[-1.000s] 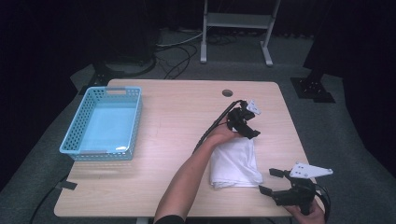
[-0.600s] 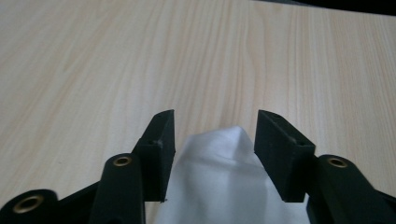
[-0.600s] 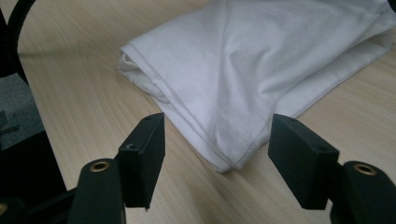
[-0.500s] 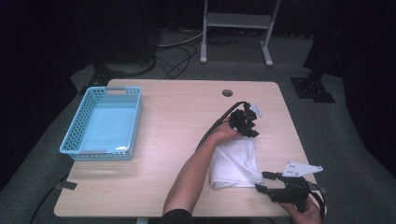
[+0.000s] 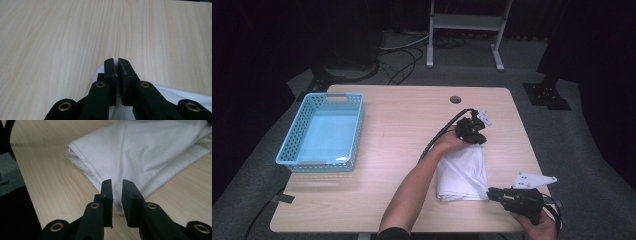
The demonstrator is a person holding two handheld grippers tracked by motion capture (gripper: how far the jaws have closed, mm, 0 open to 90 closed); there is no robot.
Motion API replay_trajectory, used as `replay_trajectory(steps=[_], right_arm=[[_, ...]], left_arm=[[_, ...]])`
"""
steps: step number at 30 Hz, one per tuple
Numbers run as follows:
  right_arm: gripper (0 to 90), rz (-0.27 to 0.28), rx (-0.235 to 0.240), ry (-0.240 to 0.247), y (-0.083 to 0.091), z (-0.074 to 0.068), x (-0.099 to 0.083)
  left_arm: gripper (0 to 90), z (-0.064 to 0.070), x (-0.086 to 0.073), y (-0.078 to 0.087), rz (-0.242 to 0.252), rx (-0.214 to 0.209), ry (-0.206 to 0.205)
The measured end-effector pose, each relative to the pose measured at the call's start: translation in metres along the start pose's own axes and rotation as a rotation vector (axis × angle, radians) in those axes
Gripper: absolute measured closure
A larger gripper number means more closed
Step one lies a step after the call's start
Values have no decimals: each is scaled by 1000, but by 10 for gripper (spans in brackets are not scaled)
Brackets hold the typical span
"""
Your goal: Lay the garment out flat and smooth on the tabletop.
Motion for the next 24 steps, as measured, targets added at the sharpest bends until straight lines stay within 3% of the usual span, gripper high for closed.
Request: replay_trajectory(steps=[7, 12, 13, 14, 15, 16, 22, 24], right_arm=[[847, 3, -1, 5, 2, -8, 7], [870, 11, -21, 4, 5, -9, 9], [812, 13, -31, -5, 7, -9, 9], [812, 13, -31, -5, 7, -9, 9], [722, -2, -62, -1, 8, -4, 6], [696, -13, -67, -19, 8, -1, 4], [632, -44, -49, -116, 3, 13, -11], [632, -51, -45, -123, 2, 13, -12]], left_arm=[[864, -5, 5, 30, 70, 30, 21], [865, -7, 6, 43, 102, 47, 25], [865, -6, 7, 46, 108, 49, 24], [865, -6, 7, 46, 108, 49, 24], [865, -6, 7, 47, 111, 52, 19], [865, -5, 8, 48, 112, 52, 12], [865, -1, 10, 48, 117, 51, 5], [865, -1, 10, 48, 118, 50, 5]])
Point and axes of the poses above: each handheld gripper's, and its own axes: y roughly backward along the jaws, x roughly out of its top, z roughly to its right, the point moved 9 cm from there along -y, roughly forward along the jaws, and after that the axes turned 12 degrees about x, right-handed, at the moved point
